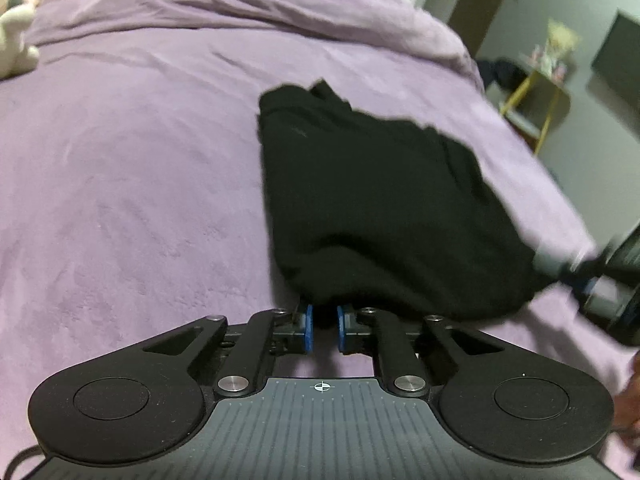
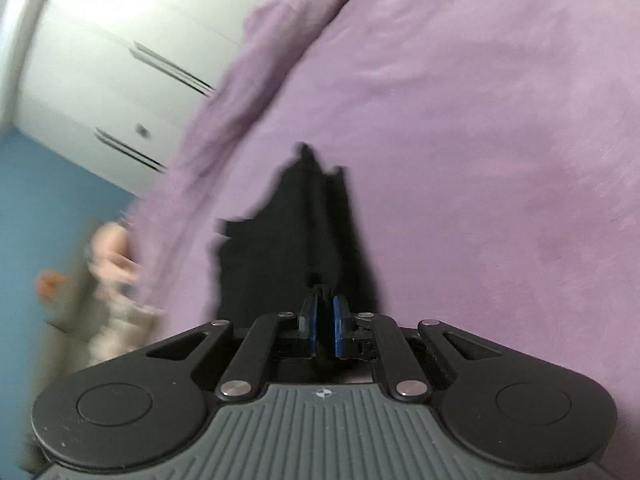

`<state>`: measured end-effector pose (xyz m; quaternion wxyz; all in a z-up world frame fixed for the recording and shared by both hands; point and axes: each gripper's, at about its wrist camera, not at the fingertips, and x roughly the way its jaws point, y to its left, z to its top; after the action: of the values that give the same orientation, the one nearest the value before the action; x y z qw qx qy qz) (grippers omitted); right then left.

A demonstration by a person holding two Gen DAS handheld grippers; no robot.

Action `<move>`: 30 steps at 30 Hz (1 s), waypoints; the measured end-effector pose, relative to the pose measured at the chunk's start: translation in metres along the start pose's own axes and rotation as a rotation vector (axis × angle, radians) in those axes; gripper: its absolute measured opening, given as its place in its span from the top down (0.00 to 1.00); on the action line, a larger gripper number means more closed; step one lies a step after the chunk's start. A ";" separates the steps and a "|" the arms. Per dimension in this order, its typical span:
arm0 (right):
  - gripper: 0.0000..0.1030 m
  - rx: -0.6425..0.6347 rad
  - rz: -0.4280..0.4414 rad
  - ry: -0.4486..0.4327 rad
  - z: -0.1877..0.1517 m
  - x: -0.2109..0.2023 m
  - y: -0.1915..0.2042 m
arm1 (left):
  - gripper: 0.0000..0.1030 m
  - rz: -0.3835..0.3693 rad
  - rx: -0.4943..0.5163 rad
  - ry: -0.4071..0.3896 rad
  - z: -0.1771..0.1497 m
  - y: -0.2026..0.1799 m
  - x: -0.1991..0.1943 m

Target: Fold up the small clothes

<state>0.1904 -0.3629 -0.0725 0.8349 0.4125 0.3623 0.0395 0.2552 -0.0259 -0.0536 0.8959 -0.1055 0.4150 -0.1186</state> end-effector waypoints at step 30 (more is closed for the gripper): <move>0.76 -0.020 -0.039 0.013 -0.013 -0.009 -0.013 | 0.90 0.035 -0.153 0.016 -0.010 0.027 -0.012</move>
<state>0.1727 -0.3659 -0.0819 0.8372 0.3967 0.3754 0.0295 0.2434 0.0020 -0.0587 0.8839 -0.1654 0.4315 -0.0717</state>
